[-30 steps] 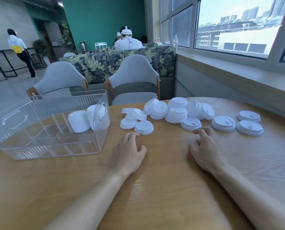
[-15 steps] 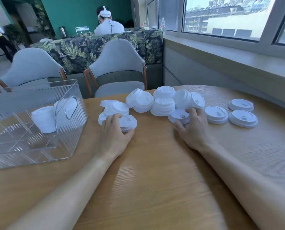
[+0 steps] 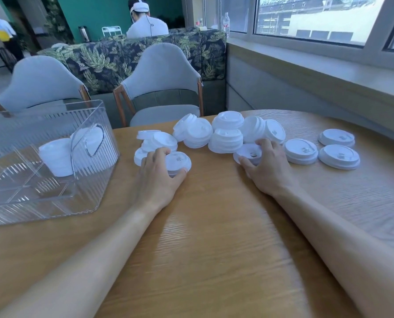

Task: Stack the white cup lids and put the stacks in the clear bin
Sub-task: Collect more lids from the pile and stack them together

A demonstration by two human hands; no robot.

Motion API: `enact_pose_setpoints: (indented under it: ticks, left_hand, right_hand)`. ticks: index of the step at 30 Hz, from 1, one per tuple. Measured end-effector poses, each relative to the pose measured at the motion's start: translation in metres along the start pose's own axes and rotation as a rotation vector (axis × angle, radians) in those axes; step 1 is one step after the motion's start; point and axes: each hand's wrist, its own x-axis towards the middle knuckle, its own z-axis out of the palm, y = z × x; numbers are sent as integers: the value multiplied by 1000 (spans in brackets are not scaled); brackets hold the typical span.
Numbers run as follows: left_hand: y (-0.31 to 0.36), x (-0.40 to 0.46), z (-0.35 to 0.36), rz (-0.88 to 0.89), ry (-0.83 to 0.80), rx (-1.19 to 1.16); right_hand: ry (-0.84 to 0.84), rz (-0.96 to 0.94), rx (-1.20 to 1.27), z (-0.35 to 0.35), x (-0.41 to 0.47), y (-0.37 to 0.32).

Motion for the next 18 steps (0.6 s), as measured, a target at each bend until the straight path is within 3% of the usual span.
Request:
enact_pose_setpoints:
  ticks: [10, 18]
  left_hand:
    - [3, -14, -10, -2, -10, -284]
    - [4, -35, -16, -3, 32, -378]
  right_hand:
    - [48, 15, 18, -8, -24, -4]
    - [33, 18, 7, -13, -52, -9]
